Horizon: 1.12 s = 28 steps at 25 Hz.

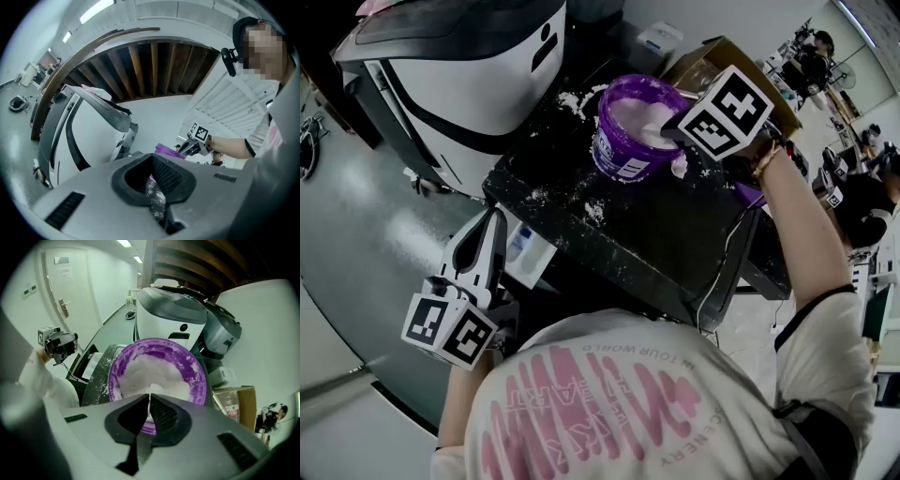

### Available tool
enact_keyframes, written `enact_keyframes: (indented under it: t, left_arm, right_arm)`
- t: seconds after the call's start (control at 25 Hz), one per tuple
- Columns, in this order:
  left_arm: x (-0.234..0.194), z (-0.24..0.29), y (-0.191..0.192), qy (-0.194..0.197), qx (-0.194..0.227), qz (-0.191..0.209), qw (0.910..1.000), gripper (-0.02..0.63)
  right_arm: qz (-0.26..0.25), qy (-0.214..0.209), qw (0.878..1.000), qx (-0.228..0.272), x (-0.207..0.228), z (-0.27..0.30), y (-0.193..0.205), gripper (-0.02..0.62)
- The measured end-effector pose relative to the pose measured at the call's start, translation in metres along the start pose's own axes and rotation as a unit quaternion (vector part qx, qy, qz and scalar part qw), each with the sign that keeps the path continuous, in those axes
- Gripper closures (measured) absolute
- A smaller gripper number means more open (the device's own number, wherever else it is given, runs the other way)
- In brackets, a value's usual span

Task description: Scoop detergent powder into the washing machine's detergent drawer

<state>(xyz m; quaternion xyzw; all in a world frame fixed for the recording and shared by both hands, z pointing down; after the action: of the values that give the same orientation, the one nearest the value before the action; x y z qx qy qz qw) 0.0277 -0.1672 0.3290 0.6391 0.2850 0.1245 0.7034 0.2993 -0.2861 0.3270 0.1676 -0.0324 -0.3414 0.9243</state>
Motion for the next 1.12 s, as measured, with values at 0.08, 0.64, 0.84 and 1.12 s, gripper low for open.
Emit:
enact_keyframes:
  t: [0.08,0.64,0.84,1.12]
  left_arm:
    - [0.001,-0.004,0.0,-0.002,0.001,0.004,1.0,0.603]
    - [-0.005,-0.018,-0.002,-0.008,0.011,-0.003,0.9999,0.603]
    - [-0.011,-0.016,-0.005,0.002,0.011,0.002,0.9999,0.603]
    - [-0.02,-0.012,-0.008,0.012,0.01,0.001,0.9999,0.603]
  right_arm:
    - [0.003,-0.003,1.0,-0.001,-0.002,-0.001,0.0,0.589]
    - [0.104,-0.06,0.993,0.004,-0.013,-0.006,-0.002,0.588]
    - [0.188,-0.132,0.973,0.029,-0.02,-0.011,-0.01,0.589]
    - [0.28,-0.199,0.937,0.057,-0.03,-0.015,-0.017,0.588]
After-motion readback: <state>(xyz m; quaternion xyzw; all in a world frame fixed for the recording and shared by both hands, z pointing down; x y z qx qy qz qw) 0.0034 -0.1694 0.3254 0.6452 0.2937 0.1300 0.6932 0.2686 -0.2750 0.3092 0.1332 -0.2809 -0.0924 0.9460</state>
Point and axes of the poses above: the fingertips, and each gripper's own axes: z forward along the fingers, x to its right, y out of its underside, the point moved 1 cm from there along -z, backward along the fingers, and after that the axes turned 14 degrees about z, right-handed, at the moved point
